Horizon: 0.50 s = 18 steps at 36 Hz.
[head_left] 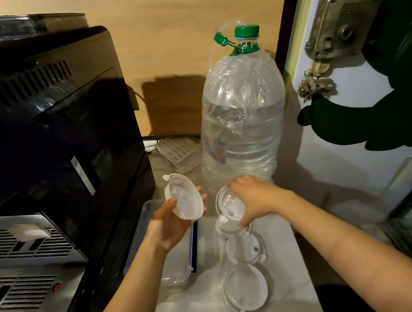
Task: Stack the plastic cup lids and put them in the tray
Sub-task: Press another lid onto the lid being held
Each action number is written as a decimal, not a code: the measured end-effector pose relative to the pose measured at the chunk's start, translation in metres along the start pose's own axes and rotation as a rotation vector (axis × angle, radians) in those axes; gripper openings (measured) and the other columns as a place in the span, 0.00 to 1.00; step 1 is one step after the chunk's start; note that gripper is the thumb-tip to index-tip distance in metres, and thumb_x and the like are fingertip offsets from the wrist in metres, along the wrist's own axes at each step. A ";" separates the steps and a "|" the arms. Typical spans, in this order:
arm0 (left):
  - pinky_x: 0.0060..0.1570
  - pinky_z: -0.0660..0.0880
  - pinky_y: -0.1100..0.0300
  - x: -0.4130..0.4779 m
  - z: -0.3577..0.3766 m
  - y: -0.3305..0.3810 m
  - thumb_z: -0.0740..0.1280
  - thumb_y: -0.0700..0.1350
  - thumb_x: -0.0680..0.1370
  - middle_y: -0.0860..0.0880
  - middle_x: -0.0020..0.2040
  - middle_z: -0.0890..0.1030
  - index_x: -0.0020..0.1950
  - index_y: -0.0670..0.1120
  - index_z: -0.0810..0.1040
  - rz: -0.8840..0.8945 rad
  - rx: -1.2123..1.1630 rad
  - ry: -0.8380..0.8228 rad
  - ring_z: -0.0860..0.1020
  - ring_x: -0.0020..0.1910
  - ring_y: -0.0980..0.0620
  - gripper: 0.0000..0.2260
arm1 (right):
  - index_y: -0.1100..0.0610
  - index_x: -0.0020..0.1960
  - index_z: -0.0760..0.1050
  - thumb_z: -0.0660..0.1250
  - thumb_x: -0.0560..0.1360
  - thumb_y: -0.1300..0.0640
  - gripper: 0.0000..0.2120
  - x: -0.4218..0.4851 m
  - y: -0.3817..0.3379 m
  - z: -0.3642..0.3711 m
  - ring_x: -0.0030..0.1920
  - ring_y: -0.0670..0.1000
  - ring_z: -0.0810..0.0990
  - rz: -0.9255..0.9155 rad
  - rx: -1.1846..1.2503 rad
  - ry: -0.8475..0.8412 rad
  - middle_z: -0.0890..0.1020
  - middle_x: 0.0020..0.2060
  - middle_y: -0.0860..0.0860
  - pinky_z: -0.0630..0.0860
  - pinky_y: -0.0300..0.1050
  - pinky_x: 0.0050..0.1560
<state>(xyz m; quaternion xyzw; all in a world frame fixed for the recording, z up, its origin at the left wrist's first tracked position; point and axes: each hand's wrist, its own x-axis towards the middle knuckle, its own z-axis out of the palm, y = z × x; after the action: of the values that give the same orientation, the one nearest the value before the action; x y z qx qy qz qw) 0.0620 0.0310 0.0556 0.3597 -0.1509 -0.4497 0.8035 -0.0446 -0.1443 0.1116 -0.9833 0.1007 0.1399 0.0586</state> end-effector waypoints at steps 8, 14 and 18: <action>0.45 0.81 0.51 0.009 0.013 -0.006 0.83 0.52 0.45 0.43 0.51 0.84 0.61 0.42 0.71 -0.019 -0.026 -0.036 0.82 0.51 0.44 0.48 | 0.52 0.76 0.47 0.75 0.63 0.42 0.52 -0.041 -0.002 -0.057 0.75 0.50 0.56 0.009 0.371 0.245 0.54 0.76 0.48 0.60 0.46 0.70; 0.44 0.81 0.52 0.010 0.032 -0.008 0.83 0.50 0.45 0.46 0.47 0.85 0.56 0.44 0.72 0.009 -0.026 -0.128 0.83 0.46 0.48 0.43 | 0.52 0.73 0.57 0.74 0.61 0.39 0.48 -0.042 -0.023 -0.059 0.69 0.49 0.67 0.011 0.655 0.355 0.66 0.72 0.49 0.68 0.48 0.67; 0.43 0.81 0.55 0.011 0.041 -0.007 0.83 0.50 0.46 0.46 0.46 0.85 0.59 0.43 0.71 0.032 -0.037 -0.152 0.83 0.45 0.48 0.44 | 0.52 0.68 0.63 0.73 0.63 0.39 0.40 -0.038 -0.038 -0.055 0.59 0.47 0.72 0.030 0.745 0.382 0.72 0.60 0.45 0.72 0.44 0.57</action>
<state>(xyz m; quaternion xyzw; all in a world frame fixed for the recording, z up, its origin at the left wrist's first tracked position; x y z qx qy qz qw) 0.0405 0.0017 0.0777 0.3071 -0.2090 -0.4658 0.8031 -0.0578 -0.1081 0.1781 -0.9016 0.1678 -0.0901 0.3884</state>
